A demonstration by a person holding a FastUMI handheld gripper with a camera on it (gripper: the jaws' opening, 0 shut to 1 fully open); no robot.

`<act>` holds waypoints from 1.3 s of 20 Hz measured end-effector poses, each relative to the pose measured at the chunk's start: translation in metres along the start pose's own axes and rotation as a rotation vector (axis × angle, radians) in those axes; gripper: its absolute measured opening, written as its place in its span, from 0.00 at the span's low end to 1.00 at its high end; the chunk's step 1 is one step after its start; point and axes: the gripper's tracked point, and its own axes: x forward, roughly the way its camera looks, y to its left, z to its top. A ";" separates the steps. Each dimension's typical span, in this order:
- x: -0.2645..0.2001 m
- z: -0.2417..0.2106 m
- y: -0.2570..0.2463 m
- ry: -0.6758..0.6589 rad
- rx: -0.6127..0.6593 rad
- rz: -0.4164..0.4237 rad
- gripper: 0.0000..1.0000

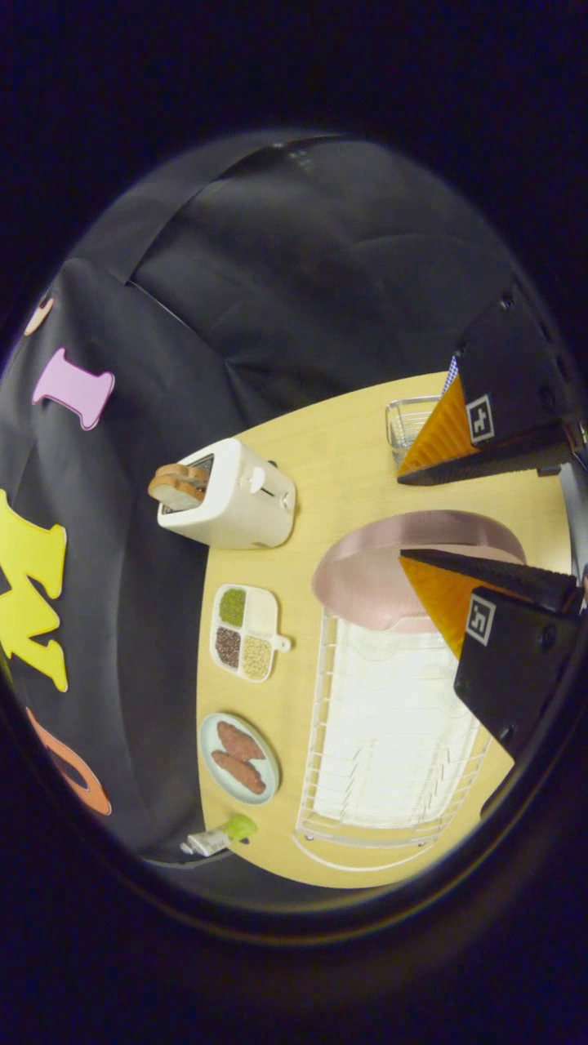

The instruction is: Take the plate from the dish rack, then take the spoon from the basket and place it into the plate.

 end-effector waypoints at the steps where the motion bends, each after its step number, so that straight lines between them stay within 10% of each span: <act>1: 0.002 0.003 0.000 0.005 -0.026 0.013 0.52; 7: 0.013 -0.012 0.021 0.116 -0.055 0.149 0.47; 10: 0.008 -0.013 0.015 0.094 -0.073 0.083 0.31; 19: -0.040 0.014 -0.002 -0.112 -0.019 -0.109 0.28; 26: -0.121 -0.029 -0.022 -0.276 -0.033 -0.036 0.28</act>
